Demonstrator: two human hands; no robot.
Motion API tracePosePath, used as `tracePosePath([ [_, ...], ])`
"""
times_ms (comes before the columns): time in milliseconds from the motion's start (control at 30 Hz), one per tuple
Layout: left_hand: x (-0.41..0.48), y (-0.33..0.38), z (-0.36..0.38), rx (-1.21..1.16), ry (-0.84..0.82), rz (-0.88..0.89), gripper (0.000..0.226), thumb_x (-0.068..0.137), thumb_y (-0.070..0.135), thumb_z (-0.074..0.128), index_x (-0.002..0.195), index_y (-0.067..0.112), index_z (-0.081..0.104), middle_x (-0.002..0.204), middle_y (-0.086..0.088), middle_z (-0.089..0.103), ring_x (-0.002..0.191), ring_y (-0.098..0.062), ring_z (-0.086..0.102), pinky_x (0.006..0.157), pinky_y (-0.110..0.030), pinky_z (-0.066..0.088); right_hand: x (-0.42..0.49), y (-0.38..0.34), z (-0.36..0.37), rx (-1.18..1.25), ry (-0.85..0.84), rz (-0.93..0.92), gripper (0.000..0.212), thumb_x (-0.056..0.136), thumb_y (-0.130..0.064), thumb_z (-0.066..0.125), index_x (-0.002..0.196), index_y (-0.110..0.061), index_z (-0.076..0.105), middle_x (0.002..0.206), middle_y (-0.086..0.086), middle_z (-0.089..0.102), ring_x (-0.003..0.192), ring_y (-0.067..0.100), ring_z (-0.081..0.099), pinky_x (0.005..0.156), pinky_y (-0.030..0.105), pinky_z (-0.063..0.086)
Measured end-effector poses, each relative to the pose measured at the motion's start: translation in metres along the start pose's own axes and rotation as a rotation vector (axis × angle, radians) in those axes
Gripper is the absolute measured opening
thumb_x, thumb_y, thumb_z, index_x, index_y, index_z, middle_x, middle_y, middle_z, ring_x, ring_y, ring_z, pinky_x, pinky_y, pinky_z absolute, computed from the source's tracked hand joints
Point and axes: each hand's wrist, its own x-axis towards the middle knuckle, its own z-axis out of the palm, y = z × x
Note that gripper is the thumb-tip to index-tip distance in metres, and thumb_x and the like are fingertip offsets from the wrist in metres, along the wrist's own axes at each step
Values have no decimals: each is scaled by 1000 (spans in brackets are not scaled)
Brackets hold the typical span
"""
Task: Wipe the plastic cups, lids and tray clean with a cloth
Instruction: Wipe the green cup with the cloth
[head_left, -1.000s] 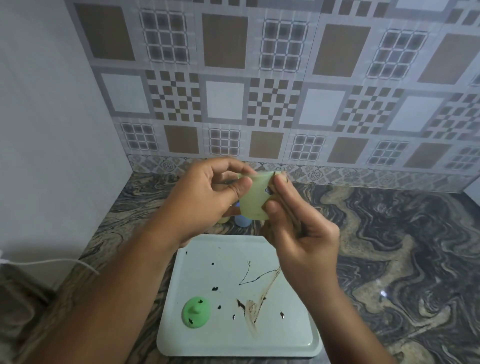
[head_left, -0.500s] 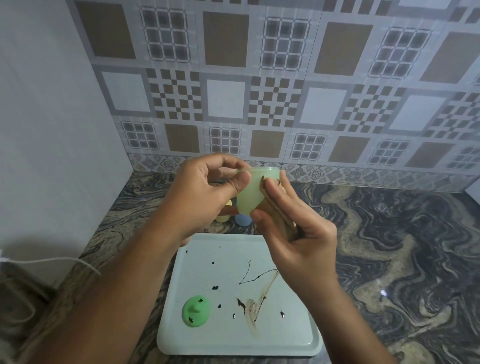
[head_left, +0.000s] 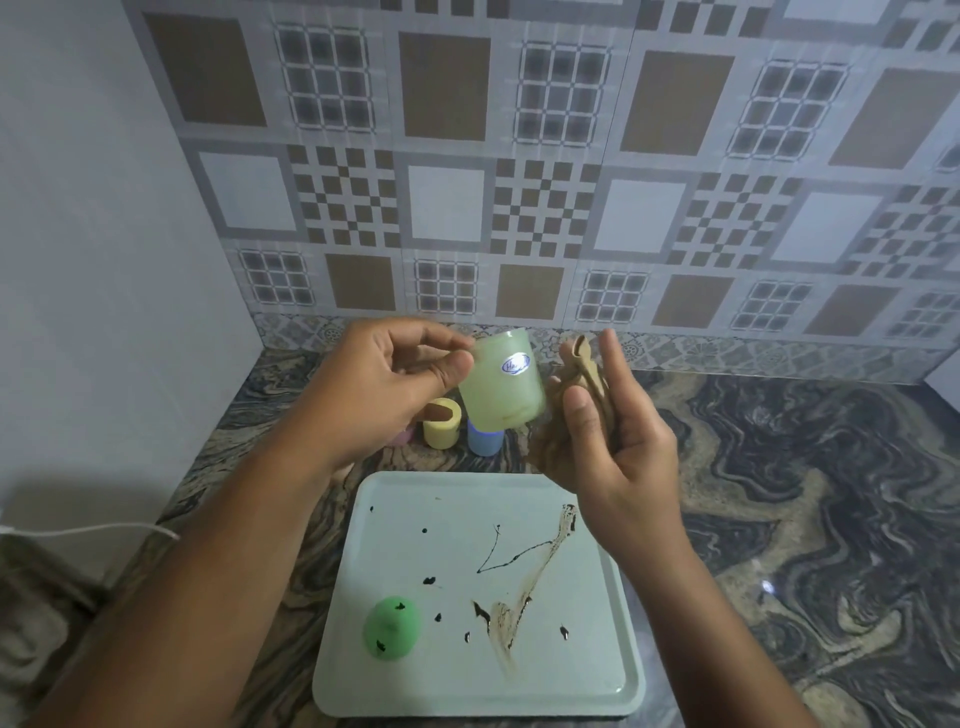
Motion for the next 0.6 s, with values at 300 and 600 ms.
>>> tracePosePath([
  [300,32,-78,28,369,152,119,9,82,15,78,86,24,77,119,1,61,80,-14,70,80,-22,56,20,73,-6,-476,-63,-39,54,102,-21,61,153,-12,44,123,10,72,100,21,69,82,17,42],
  [600,59,-141,81,511,64,78,12,85,14,74,96,14,78,133,-11,60,110,-23,65,96,-27,48,29,126,-15,-589,-164,112,55,105,-20,56,155,-6,39,126,16,71,112,34,67,80,18,37],
])
